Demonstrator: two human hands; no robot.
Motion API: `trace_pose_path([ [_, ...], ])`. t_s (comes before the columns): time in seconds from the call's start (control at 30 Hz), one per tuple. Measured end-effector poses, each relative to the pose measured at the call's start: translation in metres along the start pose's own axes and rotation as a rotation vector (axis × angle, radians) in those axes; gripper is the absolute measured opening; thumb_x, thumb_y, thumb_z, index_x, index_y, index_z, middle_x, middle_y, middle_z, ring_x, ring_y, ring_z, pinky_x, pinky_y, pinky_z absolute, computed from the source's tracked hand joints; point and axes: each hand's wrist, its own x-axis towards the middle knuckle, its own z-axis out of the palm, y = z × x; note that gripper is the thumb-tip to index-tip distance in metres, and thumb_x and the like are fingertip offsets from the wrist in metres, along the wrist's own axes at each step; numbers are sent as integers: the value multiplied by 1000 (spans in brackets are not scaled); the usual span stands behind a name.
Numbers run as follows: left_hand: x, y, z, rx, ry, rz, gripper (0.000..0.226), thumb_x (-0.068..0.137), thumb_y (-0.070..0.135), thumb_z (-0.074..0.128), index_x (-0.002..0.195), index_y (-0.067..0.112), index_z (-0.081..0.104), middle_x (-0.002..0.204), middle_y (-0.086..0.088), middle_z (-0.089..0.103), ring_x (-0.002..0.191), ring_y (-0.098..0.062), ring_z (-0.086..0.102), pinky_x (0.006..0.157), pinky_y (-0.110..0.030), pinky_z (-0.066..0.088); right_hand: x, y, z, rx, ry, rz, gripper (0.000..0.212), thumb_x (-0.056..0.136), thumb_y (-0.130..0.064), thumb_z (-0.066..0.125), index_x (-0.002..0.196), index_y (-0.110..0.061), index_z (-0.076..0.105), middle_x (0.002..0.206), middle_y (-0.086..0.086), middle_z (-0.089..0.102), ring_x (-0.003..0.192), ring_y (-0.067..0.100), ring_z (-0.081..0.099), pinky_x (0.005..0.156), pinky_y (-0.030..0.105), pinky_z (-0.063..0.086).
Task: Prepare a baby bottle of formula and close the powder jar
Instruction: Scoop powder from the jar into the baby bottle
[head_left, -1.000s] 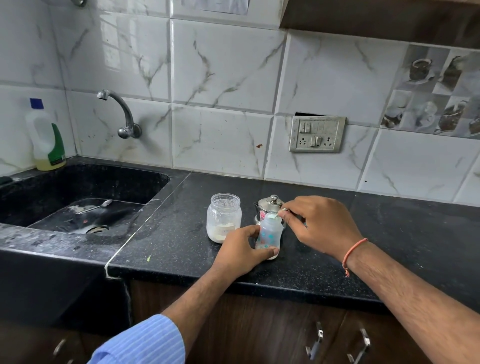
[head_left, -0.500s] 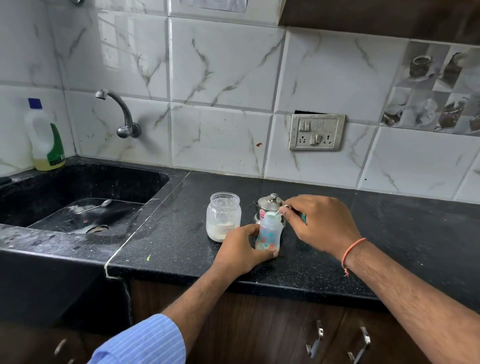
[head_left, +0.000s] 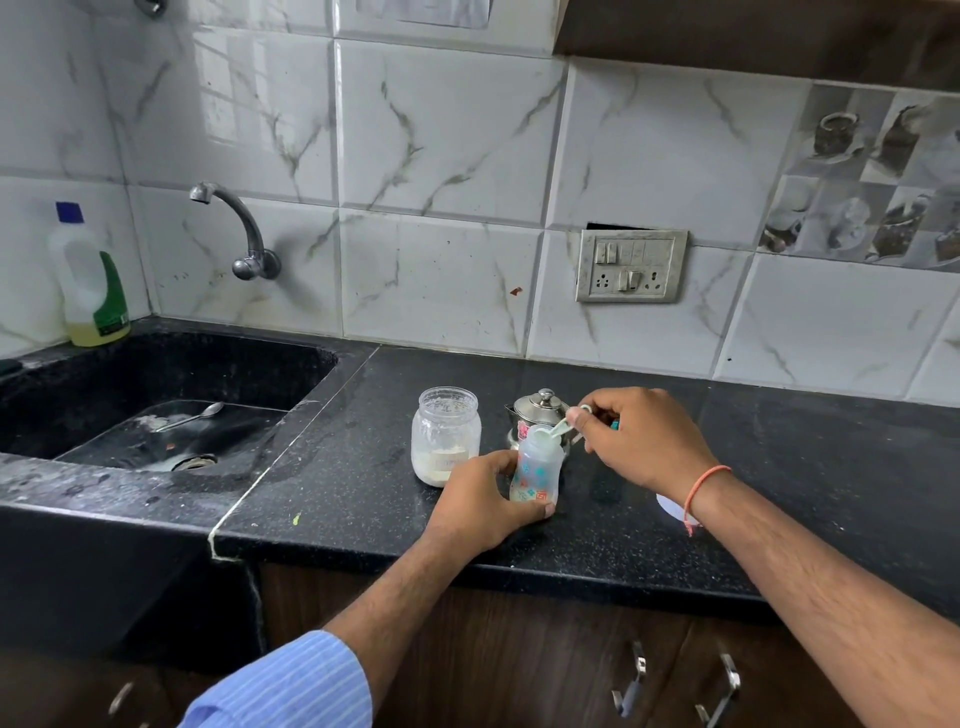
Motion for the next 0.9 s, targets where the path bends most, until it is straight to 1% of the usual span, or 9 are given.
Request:
trace_pose_path([
  [0.1,-1,1,0,1,-5,-8,72,81,37,98,145,22,68,137,13,74,118,-1,64,103,-17,48,4,0,0,254,-66,170,37,103,-39,63,73,-23,76,64,-11,75,51,10,60,58,29,50],
  [0.27,-7,6,-4,-24,9,-1,78,81,35,99,150,20,66,137,22,69,118,3,64,102,-15,44,5,8,9,702,-177,512,30,104,-29,63,98,-4,78,70,0,75,45,11,48,48,24,36],
  [0.43,-17,2,-7,-113,79,6,81,73,40,103,145,22,71,142,25,64,134,2,62,122,-28,46,4,12,5,836,-195,609,24,104,-32,64,98,-12,75,72,-2,75,46,10,46,53,24,36],
  [0.5,-24,0,-7,-151,149,0,77,74,39,103,143,22,73,135,26,68,117,3,71,111,-30,56,5,15,4,868,-194,626,24,103,-34,65,97,-13,75,72,-2,75,47,10,47,54,25,38],
  [0.53,-28,-1,-7,-179,192,0,75,74,39,102,141,23,74,127,26,73,120,1,49,96,-29,60,5,15,3,880,-193,631,23,103,-34,65,97,-14,75,72,-2,74,47,10,47,54,25,37],
  [0.57,-32,-2,-8,-209,235,19,70,75,38,102,139,25,75,116,27,77,62,2,40,81,-26,61,5,15,3,890,-192,633,23,103,-33,65,97,-14,76,71,-2,73,48,9,47,54,25,37],
  [0.6,-36,-3,-11,-212,288,61,63,77,37,101,134,29,76,109,28,77,59,-2,60,71,-24,58,6,15,2,902,-188,632,23,103,-33,65,96,-13,76,71,-2,73,48,9,47,54,25,37],
  [0.73,-37,-17,-33,-51,565,215,50,81,38,95,119,35,63,110,29,56,90,-6,58,83,-27,52,13,13,4,937,-154,576,25,103,-31,66,93,-12,78,76,1,71,53,11,48,55,27,38],
  [0.9,-16,-38,-59,14,561,29,88,70,61,92,141,39,46,123,19,44,116,-11,47,103,-43,42,30,-8,9,795,-110,431,26,103,-31,66,89,-13,79,73,-2,61,67,13,49,63,28,40],
])
